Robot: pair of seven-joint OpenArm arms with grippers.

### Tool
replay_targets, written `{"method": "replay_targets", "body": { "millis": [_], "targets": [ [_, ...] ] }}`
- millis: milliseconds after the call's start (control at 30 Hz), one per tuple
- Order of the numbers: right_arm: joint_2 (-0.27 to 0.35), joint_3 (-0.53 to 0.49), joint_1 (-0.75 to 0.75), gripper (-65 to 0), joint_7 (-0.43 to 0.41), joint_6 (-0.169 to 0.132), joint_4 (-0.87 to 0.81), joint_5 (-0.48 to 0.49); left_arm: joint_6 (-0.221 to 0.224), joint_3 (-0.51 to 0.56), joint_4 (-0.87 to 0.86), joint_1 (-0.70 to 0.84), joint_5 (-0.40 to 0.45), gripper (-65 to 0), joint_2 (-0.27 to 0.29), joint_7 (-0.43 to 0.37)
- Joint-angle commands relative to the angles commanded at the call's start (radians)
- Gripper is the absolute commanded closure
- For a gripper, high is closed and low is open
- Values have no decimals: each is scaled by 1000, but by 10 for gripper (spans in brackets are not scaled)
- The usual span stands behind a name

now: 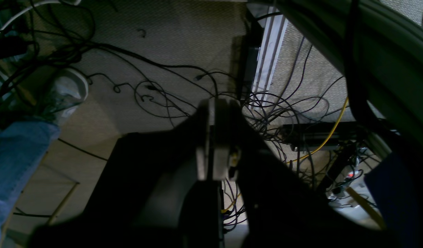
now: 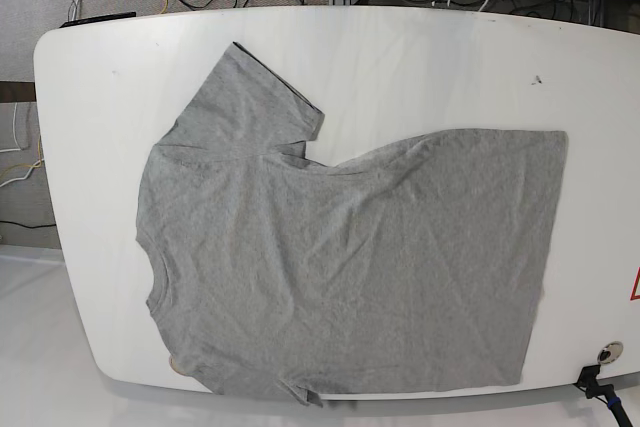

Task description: Fold the T-shirt properly

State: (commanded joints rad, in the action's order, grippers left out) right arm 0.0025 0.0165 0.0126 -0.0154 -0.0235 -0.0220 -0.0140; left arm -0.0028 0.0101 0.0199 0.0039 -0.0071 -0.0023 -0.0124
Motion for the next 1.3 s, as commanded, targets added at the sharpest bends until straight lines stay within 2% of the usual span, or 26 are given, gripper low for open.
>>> {"method": "replay_targets", "body": {
  "millis": [433,567,667,833,1133,1200,1300],
  "targets": [
    [2,0,3,-30,12,-5,-5,8,-4,-4,1,10,-7,0,-5,-3],
    [5,3,4,-32,8,-2,-8,7,-20,-3,12,9,-4,0,-8,-12],
    [5,0,9,-32,14,-4,-12,8,-56,-4,3,16,-5,0,-10,-18],
    [18,1,29,-32,11,-1,-4,10,-150,-5,21,37,-9,0,-16,-28],
    [70,3,148,-34,-39,-6,-21,32,-209,0,138,137,-5,0,-40,-33],
    [83,7,201,-34,-39,-9,-65,42,-219,-1,189,183,-6,0,-50,-34],
    [113,1,286,-34,-32,-13,-167,80,-258,-1,296,260,-9,0,-67,-46]
  ]
}}
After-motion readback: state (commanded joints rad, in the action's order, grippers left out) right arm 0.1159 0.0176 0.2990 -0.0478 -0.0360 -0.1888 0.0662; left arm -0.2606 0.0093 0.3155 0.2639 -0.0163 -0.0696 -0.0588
